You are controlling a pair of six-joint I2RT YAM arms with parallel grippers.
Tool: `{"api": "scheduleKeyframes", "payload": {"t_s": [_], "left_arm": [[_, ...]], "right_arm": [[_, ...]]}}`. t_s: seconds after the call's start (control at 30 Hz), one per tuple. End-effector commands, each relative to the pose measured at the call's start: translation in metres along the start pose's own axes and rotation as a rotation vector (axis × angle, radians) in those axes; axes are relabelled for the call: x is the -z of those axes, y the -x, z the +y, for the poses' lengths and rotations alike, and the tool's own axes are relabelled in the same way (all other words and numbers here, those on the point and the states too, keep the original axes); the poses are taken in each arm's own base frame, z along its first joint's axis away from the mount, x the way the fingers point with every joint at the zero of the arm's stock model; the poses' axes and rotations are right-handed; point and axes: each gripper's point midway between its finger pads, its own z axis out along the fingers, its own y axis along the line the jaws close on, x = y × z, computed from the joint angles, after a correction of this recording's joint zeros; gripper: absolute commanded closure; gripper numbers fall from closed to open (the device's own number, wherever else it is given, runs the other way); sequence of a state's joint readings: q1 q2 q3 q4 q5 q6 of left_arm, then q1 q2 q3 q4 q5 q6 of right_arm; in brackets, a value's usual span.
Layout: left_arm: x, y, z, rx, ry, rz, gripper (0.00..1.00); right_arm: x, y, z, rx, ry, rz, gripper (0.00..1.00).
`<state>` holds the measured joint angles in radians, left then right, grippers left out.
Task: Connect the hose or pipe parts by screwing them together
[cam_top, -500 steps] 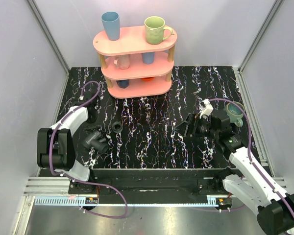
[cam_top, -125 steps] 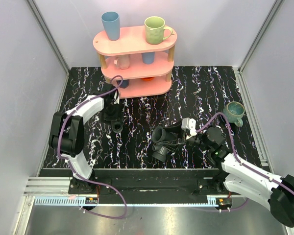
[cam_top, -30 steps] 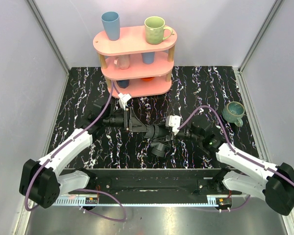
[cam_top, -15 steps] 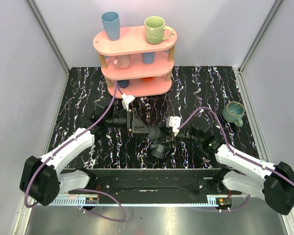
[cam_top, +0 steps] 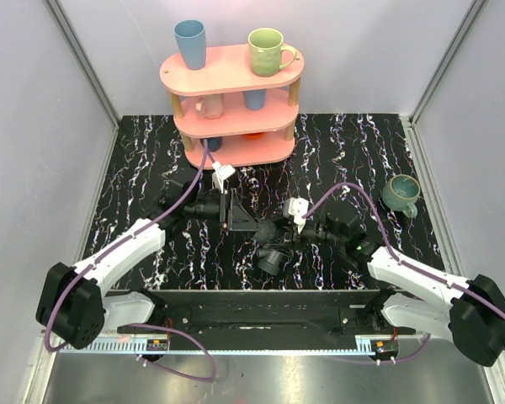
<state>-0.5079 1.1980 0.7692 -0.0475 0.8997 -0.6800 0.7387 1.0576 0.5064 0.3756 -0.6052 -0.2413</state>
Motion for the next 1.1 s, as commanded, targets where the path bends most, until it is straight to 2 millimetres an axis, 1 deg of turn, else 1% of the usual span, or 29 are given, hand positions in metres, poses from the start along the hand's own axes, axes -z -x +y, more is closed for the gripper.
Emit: {"api": "scheduleKeyframes", "payload": {"t_s": [0.0,0.07,0.1,0.17,0.23,0.33,0.43,0.47,0.53,0.57,0.6,0.7,0.83,1.07], "left_arm": [[-0.01,0.002,-0.015,-0.126,-0.098,-0.004,1.0],[-0.012,0.0,-0.013,-0.123,-0.103,0.009,1.0],[-0.013,0.001,-0.011,-0.148,-0.099,0.015,1.0],[-0.014,-0.003,-0.003,-0.151,-0.064,0.034,1.0],[-0.014,-0.001,0.003,-0.208,-0.044,0.033,1.0],[-0.017,0.003,0.007,-0.271,-0.039,0.035,1.0],[-0.018,0.006,0.007,-0.321,-0.039,0.041,1.0],[-0.018,0.007,0.007,-0.362,-0.044,0.039,1.0],[-0.019,0.005,0.006,-0.418,-0.062,0.044,1.0],[-0.018,0.0,0.004,-0.456,-0.089,0.058,1.0],[-0.02,0.001,0.004,-0.494,-0.111,0.048,1.0],[-0.021,-0.004,0.005,-0.543,-0.148,0.072,1.0],[-0.022,-0.003,0.007,-0.615,-0.154,0.07,1.0],[-0.027,-0.01,0.0,-0.802,-0.188,0.069,1.0]], "right_arm": [[-0.004,0.082,0.008,0.128,0.066,-0.228,0.89],[-0.003,0.083,0.008,0.139,0.063,-0.229,0.91],[-0.001,0.084,0.008,0.146,0.061,-0.228,0.93],[-0.001,0.084,0.009,0.151,0.06,-0.226,0.95],[0.0,0.083,0.009,0.152,0.064,-0.216,0.99],[-0.002,0.077,0.011,0.148,0.082,-0.191,1.0],[-0.004,0.076,0.012,0.145,0.097,-0.183,1.0],[-0.004,0.076,0.013,0.147,0.101,-0.183,1.0],[-0.004,0.078,0.013,0.15,0.105,-0.186,1.0],[-0.004,0.079,0.013,0.154,0.108,-0.189,1.0],[-0.005,0.08,0.013,0.155,0.111,-0.191,1.0],[-0.006,0.081,0.015,0.156,0.131,-0.19,1.0],[-0.006,0.086,0.017,0.15,0.144,-0.203,1.0],[-0.006,0.089,0.021,0.115,0.161,-0.214,1.0]]}}
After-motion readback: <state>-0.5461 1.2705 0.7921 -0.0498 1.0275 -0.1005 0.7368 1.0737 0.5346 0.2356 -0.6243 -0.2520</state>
